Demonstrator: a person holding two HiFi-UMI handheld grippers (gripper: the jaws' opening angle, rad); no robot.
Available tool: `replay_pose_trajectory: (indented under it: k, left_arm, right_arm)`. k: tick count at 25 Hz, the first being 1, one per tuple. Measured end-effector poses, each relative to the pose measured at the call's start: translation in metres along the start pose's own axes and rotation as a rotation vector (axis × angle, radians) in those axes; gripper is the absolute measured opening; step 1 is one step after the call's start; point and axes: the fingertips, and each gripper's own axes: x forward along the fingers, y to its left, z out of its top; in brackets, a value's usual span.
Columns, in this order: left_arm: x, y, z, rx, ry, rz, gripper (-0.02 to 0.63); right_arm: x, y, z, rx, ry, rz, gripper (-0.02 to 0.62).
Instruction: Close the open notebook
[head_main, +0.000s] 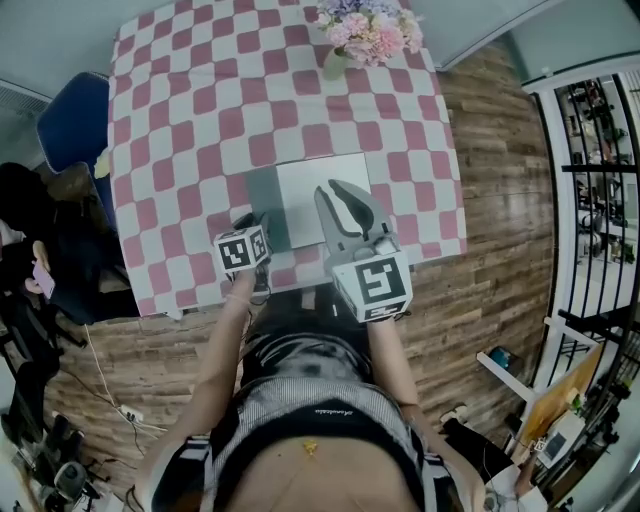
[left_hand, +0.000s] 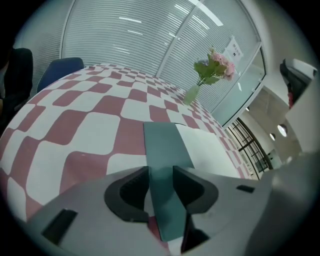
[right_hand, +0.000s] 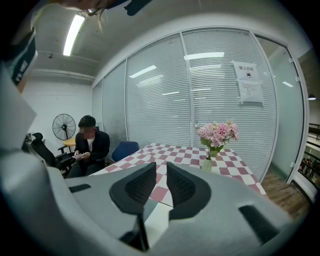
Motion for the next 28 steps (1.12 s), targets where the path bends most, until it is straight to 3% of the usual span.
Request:
replay_pose_trajectory:
  k: [6,14,21,28]
  left_arm:
    - [0.004,0.001,-0.007,-0.049,-0.003,-0.033,0.127]
    - [0.001,0.003,0.000,-0.222,-0.055,-0.145,0.127]
    - [-0.013,-0.006,0.010,-0.233,-0.121,-0.316,0.126]
    - [-0.033,-0.014,0.030,-0.154,-0.212,-0.425,0.115]
  right_arm:
    - [-0.006,-0.005,0.001,-0.002,-0.022,-0.013,0.064]
    - [-0.005,-0.010,0.003,0.002,-0.034,-0.001,0.064]
    - [-0.005,-0.006,0.005,0.005,-0.017,0.022,0.064]
    - [-0.007,-0.001,0.009,-0.008,-0.022,0.039,0.064]
